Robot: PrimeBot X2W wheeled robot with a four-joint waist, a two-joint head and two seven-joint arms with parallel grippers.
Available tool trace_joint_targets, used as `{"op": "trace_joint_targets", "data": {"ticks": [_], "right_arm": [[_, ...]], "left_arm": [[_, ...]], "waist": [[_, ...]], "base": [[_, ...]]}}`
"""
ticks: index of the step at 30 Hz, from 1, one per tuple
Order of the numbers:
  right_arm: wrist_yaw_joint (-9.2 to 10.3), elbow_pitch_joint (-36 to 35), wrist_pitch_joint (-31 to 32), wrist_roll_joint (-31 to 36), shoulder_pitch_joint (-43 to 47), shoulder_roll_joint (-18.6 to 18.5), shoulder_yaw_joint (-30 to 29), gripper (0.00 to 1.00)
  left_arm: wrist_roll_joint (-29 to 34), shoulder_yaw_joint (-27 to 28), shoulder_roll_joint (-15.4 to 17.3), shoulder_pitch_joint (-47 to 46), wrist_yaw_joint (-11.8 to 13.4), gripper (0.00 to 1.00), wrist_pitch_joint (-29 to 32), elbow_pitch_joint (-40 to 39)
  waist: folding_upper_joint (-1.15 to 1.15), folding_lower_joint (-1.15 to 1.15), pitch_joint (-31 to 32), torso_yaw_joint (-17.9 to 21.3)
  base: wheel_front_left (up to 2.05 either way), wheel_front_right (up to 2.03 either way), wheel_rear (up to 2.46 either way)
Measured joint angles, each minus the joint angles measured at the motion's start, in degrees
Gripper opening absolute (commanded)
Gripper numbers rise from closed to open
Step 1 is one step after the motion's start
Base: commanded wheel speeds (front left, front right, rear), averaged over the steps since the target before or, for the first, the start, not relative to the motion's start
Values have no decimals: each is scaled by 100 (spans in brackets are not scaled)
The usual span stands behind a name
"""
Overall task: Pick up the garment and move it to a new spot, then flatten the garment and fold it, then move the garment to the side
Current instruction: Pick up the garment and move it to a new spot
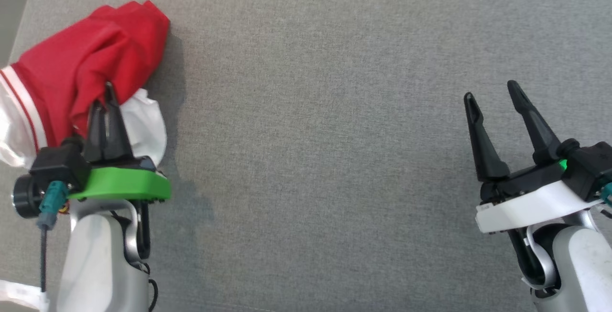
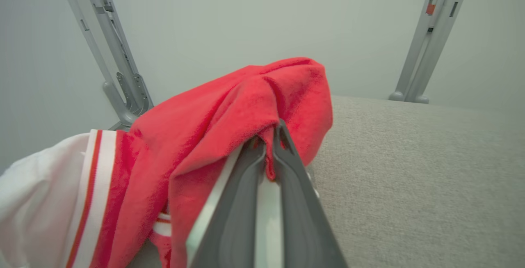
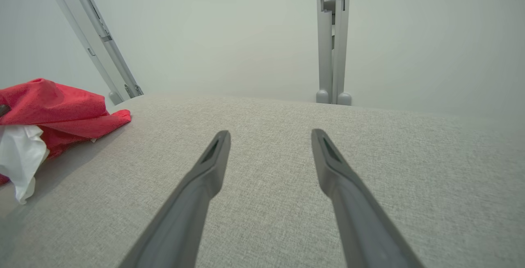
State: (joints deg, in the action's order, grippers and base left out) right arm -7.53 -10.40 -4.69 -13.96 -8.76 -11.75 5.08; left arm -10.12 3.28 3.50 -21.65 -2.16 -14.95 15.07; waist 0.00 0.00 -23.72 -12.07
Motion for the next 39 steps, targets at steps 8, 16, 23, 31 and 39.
{"op": "trace_joint_targets", "data": {"ticks": [8,16,23,31,39], "right_arm": [[0,264,-155,9,136,96,270,100],[0,338,-208,9,142,44,324,100],[0,405,-350,-15,145,132,223,100],[0,561,-480,-160,147,233,201,100],[0,549,-376,-147,174,158,141,100]], "left_arm": [[-70,-1046,-47,339,-219,0,414,-155],[-416,-2525,-68,97,-342,0,623,81],[-815,-3571,-79,-435,-226,0,570,508],[-815,-4023,-79,-731,23,100,159,792],[-668,-3616,53,-616,335,100,-1,-104]], "waist": [[0,0,605,564],[0,0,853,1447],[0,0,805,2229],[0,0,491,2694],[0,0,507,2476]], "base": [[0,0,0],[0,0,0],[0,0,0],[0,0,0],[0,0,0]]}}
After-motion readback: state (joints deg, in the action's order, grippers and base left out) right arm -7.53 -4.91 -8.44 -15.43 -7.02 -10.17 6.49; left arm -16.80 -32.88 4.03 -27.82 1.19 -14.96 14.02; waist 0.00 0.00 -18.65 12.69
